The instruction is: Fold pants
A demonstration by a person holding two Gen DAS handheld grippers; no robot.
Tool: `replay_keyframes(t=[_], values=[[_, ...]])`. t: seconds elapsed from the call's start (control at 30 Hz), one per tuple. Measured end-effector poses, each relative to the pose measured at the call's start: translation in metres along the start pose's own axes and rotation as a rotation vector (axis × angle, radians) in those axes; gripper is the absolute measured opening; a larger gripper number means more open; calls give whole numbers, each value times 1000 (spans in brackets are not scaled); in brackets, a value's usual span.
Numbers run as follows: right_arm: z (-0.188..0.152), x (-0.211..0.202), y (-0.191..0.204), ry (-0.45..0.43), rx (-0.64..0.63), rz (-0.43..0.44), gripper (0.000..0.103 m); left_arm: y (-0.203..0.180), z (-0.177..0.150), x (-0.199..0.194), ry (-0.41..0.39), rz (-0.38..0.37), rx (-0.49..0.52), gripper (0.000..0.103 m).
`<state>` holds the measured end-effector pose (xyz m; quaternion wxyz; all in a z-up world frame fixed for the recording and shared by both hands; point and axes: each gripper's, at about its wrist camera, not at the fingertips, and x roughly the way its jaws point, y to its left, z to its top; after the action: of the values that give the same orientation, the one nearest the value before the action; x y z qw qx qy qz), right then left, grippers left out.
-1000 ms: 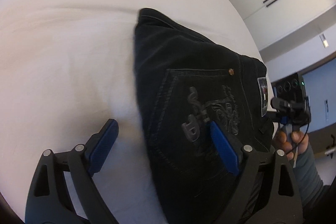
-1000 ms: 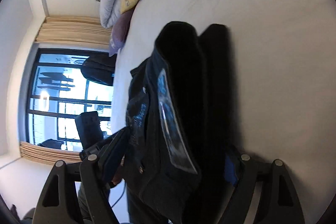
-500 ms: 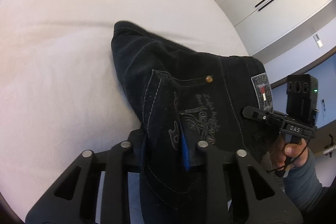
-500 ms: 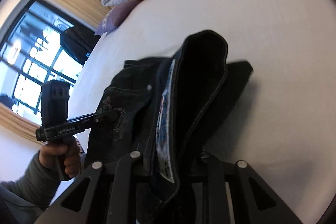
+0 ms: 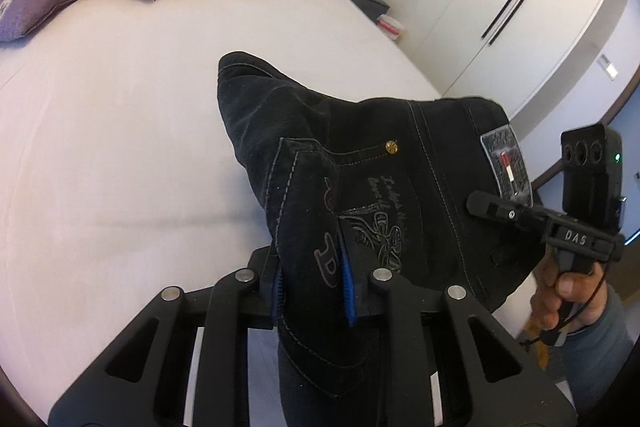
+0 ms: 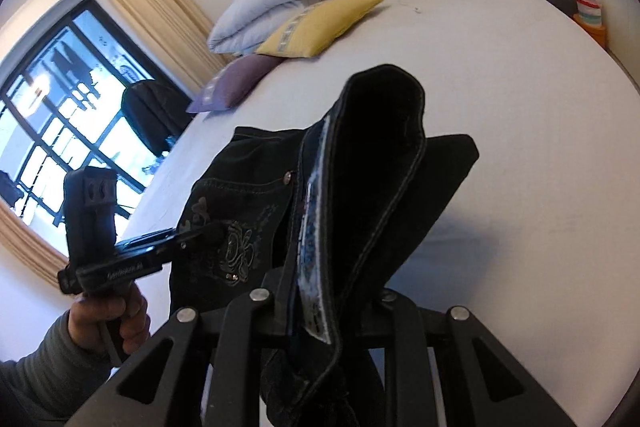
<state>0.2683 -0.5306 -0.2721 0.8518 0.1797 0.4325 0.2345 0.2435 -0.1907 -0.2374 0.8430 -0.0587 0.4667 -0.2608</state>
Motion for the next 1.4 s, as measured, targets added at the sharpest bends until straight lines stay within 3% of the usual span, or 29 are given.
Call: replay_keyframes(t=[0.17, 0.23, 0.3, 0.37, 0.5, 0.6, 0.7, 0.73, 0.77, 0.9, 1.0, 1.07, 1.1, 1.17, 1.23, 1.33, 1.4], values=[[-4, 45, -45, 74, 75, -41, 22, 11, -8, 54, 64, 84, 3, 24], [-10, 55, -63, 95, 105, -73, 35, 11, -15, 73, 64, 96, -5, 29], [-17, 54, -77, 74, 140, -69, 54, 12, -18, 77, 56, 110, -7, 40], [-21, 49, -80, 57, 144, -64, 59, 12, -20, 79, 51, 131, -8, 52], [-30, 27, -71, 50, 130, -121, 76, 10, -22, 62, -1, 174, -15, 57], [-36, 2, -58, 15, 107, -171, 78, -5, -29, 21, -106, 219, 22, 68], [-44, -36, -36, -58, 62, -249, 81, -35, -40, -38, -310, 281, 95, 79], [-48, -48, -28, -88, 47, -271, 82, -43, -40, -52, -367, 303, 119, 98], [-51, -63, -17, -129, 29, -299, 86, -56, -42, -68, -419, 335, 148, 103], [-59, -116, 26, -315, -37, -374, 102, -109, -67, -143, -675, 484, 236, 103], [-69, -161, 59, -498, -75, -328, 103, -143, -91, -185, -795, 590, 275, 103], [-75, -189, 77, -594, -95, -312, 103, -155, -103, -202, -803, 608, 258, 103], [-78, -199, 85, -632, -106, -334, 103, -159, -106, -208, -766, 612, 228, 103], [-83, -219, 104, -708, -140, -428, 103, -155, -109, -221, -708, 550, 211, 103], [-97, -241, 124, -816, -197, -452, 103, -153, -113, -228, -660, 516, 182, 103], [-99, -253, 142, -791, -242, -484, 103, -146, -114, -231, -577, 501, 99, 103], [-98, -249, 150, -722, -223, -570, 103, -139, -113, -228, -491, 493, 36, 103]])
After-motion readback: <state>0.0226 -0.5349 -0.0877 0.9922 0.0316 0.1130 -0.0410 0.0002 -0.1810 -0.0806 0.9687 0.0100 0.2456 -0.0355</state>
